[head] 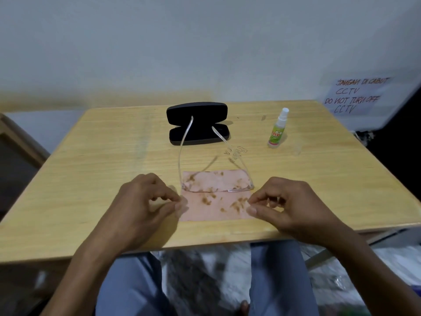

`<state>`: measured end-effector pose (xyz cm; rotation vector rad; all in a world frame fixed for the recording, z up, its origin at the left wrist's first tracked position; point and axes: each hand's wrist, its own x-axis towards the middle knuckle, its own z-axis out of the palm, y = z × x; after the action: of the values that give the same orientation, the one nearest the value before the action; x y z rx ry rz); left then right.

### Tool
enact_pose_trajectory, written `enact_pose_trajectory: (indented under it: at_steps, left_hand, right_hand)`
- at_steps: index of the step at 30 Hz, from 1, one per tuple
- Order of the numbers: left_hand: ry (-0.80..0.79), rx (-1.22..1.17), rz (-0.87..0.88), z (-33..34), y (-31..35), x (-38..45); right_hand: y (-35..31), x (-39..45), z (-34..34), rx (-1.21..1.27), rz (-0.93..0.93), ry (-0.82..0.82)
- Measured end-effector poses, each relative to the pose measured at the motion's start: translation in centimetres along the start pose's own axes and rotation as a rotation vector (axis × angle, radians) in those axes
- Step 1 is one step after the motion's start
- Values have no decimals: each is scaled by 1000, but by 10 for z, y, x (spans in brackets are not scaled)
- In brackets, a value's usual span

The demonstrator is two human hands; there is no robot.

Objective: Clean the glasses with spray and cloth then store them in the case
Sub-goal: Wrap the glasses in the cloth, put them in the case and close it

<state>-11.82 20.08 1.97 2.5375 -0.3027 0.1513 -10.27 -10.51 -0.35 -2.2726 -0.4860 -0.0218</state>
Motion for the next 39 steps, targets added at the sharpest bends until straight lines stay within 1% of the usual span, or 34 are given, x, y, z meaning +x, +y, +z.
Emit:
enact_pose_trajectory:
  at_steps: [2, 4, 7, 9, 11, 13, 15, 17, 20, 24, 27, 30, 33, 35, 37, 39]
  left_hand:
    - [-62, 20, 33, 6, 3, -3]
    - [-72, 19, -5, 9, 6, -1]
    - [-47, -49, -53, 13, 6, 0]
    - [-29, -31, -39, 16, 7, 0]
    - [-9, 74, 45, 21, 7, -2]
    - [20, 92, 111, 27, 8, -8]
    - [103, 81, 149, 29, 10, -11]
    - [221, 75, 156, 31, 12, -10]
    - [350, 118, 180, 33, 15, 0]
    - [433, 284, 240, 36, 16, 12]
    - [480, 424, 270, 40, 15, 19]
    - [533, 550, 273, 46, 14, 25]
    - [598, 634, 275, 51, 14, 27]
    - [675, 618, 288, 54, 15, 28]
    - [757, 518, 310, 54, 14, 25]
    - [790, 386, 290, 52, 11, 16]
  right_hand:
    - [1, -3, 5, -64, 17, -14]
    - [3, -3, 7, -121, 24, -4]
    - [3, -2, 8, -140, 9, 11]
    - [2, -1, 10, -167, -14, 21]
    - [3, 0, 11, -246, -30, -1]
    - [3, -3, 8, -284, -55, 4]
    - [1, -6, 4, -281, -104, 85]
    - [-1, -5, 3, -309, -154, 169]
    - [-4, 3, 8, -345, -212, 269]
    - [-11, 16, 15, -482, -311, 400]
    - [-8, 26, 21, -580, -399, 428]
    - [3, 36, 28, -658, -441, 445]
    - [10, 43, 32, -679, -495, 505]
    - [7, 43, 35, -640, -533, 561]
    - [2, 38, 36, -562, -540, 606]
    - [0, 28, 35, -448, -487, 642]
